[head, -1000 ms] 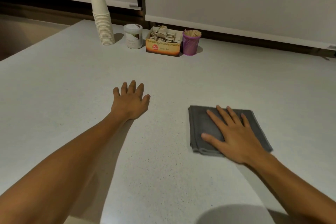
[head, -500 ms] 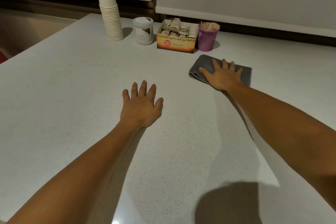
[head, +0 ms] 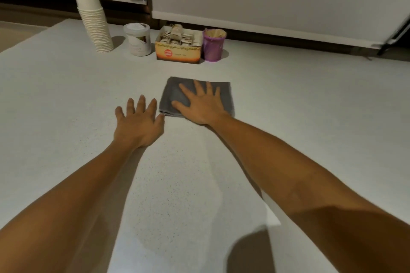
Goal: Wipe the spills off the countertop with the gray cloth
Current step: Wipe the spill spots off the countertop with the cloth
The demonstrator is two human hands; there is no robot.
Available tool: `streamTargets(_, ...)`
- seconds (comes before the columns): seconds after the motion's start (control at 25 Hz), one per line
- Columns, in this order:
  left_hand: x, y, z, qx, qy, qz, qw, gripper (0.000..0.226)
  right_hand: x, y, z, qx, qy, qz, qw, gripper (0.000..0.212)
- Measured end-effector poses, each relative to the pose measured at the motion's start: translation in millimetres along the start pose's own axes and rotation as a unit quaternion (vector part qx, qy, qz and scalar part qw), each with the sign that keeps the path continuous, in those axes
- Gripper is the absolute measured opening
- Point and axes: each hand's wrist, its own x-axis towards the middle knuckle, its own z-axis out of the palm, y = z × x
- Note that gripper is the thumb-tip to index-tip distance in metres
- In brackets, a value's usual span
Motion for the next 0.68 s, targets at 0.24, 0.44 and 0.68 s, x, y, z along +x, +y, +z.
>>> streamTargets(0.24,-4,-5,1,-0.001,-0.008,0.005,1.0,0.077,-83,69,-8,-0.014,0.022,-0.024,0.999,0.084)
streamTargets(0.44,-5,-9,2,-0.001,-0.024,0.001,1.0,0.067,-171,159,-22,-0.027,0.043,0.053,0.997,0.082)
streamTargets(0.68,-26,0,-1,-0.007,-0.018,-0.008,1.0,0.061,-298,227,-37,-0.022,0.048,0.181,0.982,0.088)
